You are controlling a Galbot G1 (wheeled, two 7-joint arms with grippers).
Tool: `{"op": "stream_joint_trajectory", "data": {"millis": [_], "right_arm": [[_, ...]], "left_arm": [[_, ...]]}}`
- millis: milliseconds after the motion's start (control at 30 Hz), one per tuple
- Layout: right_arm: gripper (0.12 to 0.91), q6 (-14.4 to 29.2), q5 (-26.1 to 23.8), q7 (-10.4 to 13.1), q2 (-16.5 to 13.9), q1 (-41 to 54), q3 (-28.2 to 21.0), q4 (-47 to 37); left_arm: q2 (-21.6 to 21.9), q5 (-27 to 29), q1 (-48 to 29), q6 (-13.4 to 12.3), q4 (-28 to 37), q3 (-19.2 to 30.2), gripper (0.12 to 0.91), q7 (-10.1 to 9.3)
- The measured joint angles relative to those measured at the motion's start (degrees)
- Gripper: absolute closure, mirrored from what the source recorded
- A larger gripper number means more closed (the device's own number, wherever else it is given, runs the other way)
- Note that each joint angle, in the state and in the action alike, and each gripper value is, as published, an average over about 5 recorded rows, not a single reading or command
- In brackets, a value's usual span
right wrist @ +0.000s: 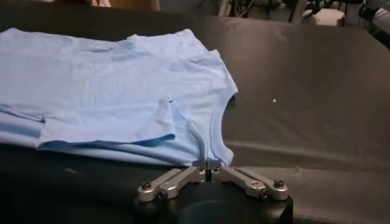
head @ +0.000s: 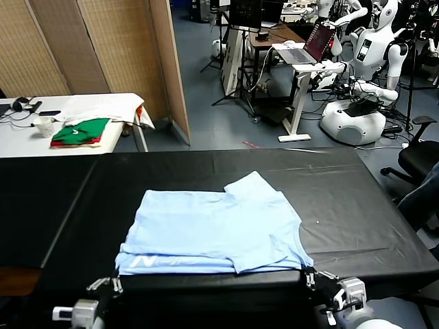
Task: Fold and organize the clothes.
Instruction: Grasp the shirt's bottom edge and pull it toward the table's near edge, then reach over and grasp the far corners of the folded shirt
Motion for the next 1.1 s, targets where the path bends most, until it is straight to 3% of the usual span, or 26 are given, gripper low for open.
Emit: {"op": "stream_joint_trajectory", "data": {"millis": [100,200,400,533,800,1100], "right_arm": [[0.123,1.17,0.97,-0.12,-0.44,3.90,-0.17,-0.85],[0.119,0.93,1.27,0.20,-0.59,10.51,-1.96,-3.90],[0.118,-1.47,3.14,1.51,-0.87,24.81,-8.30,-13.38],[0.118,-2.03,4.09,1.86,-0.88,32.87,-12.65,-19.70],[0.118,-2.04,4.49,1.73,0.39,45.66,-20.14,-31.90],[0.118,-2.04,4.54,1.46,2.32,55.66,-26.05,-43.97]], "left_arm": [[-0.42,-0.27,-0.30,2.36,-1.62,-0.21,0.138,-0.93],[-0.21,-1.72,-1.62,3.54,-3.02,-0.92,0.125,-0.50],[2.02,-9.21,-9.77,3.19,-1.49,-1.56,0.123,-0.36],[4.29,-16.06,-17.73,3.95,2.26,-0.22,0.123,-0.66],[9.59,-30.51,-33.97,10.37,11.46,3.51,0.123,0.40],[13.95,-34.15,-47.67,12.26,23.91,9.59,0.123,1.56]]}}
